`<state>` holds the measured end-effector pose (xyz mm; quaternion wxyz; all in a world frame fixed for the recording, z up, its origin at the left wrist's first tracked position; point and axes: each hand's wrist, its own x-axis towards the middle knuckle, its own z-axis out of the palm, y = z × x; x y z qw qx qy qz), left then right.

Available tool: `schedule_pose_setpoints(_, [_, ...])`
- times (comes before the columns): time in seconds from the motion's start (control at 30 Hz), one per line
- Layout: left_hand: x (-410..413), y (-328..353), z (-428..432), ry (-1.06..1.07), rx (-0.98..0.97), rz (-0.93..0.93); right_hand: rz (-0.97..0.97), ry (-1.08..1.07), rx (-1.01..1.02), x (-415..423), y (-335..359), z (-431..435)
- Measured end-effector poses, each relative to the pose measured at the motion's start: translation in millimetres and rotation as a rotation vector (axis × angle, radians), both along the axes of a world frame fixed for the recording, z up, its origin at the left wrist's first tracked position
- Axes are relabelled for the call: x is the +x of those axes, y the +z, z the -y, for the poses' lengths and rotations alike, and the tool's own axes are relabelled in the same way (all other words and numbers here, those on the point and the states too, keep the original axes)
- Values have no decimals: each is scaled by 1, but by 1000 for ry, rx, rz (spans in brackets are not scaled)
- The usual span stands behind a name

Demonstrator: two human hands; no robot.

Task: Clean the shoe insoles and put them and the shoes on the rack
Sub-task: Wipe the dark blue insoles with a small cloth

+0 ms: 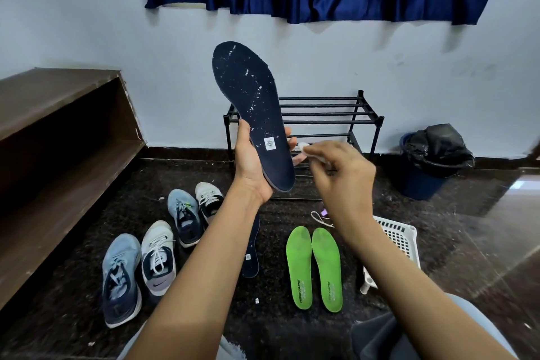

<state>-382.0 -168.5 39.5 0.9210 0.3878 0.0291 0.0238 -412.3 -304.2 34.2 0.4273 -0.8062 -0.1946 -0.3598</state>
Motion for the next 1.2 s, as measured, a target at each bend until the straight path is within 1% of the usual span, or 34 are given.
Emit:
schedule_pose_setpoints(0.03, [0,1,3,-5,-9,-1,26,-8,-90,2,-4,-3])
schedule_pose_setpoints(0.1, [1,2,6,-12,-44,3,-20,-2,-253,4,-15,-10])
schedule_pose_setpoints(0.17, [2,1,5,-7,-70,12,-120,17,-333,1,-21,-17])
schedule_pose_setpoints(0.2, [3,0,3,-3,-84,21,-169,33,-331,-3,-21,-20])
schedule_pose_setpoints(0.33, [4,-4,-4,-2,-106,40,-342,104,-182,-18,-16,-24])
schedule_pose_setpoints(0.43, [3,-4,-7,4,-82,49,-559,261,-39,-19,-10,-22])
schedule_pose_setpoints(0.5, [2,-3,-8,16,-60,48,-720,399,180,-15,-3,-16])
schedule_pose_setpoints(0.53, [2,-2,-8,27,-52,44,-736,419,302,-11,0,-13])
schedule_pose_setpoints(0.57, [2,-1,-7,43,-41,39,-678,383,365,-6,2,-9])
schedule_pose_setpoints(0.6, [1,-1,-5,56,-27,35,-560,288,331,-1,3,-5])
schedule_pose_setpoints(0.67, [1,0,-2,59,-19,29,-313,107,129,1,3,-2])
schedule_pose_setpoints(0.7, [1,0,0,46,-31,28,-235,88,33,0,2,-3])
schedule_pose_setpoints(0.73, [1,1,2,29,-49,29,-205,93,-54,-1,-3,-7])
schedule_pose_setpoints(0.77, [1,1,3,15,-61,30,-218,99,-124,-3,-7,-10])
schedule_pose_setpoints(0.8, [1,1,4,8,-68,34,-262,99,-172,-7,-9,-15])
schedule_pose_setpoints(0.87, [2,0,3,15,-76,41,-369,100,-191,-13,-10,-20])
schedule_pose_setpoints(0.93, [3,-1,2,19,-80,42,-443,118,-141,-18,-7,-21])
schedule_pose_setpoints(1.03, [4,-3,0,16,-54,43,-595,228,-11,-21,-3,-20])
schedule_pose_setpoints(1.07, [4,-3,0,15,-51,42,-664,294,62,-21,-1,-19])
schedule_pose_setpoints(1.13, [4,-1,0,28,-46,40,-792,472,317,-19,7,-16])
schedule_pose_setpoints(1.17, [3,0,0,37,-43,38,-791,504,422,-15,9,-13])
schedule_pose_setpoints(1.2, [2,1,1,43,-38,36,-698,457,421,-9,10,-8])
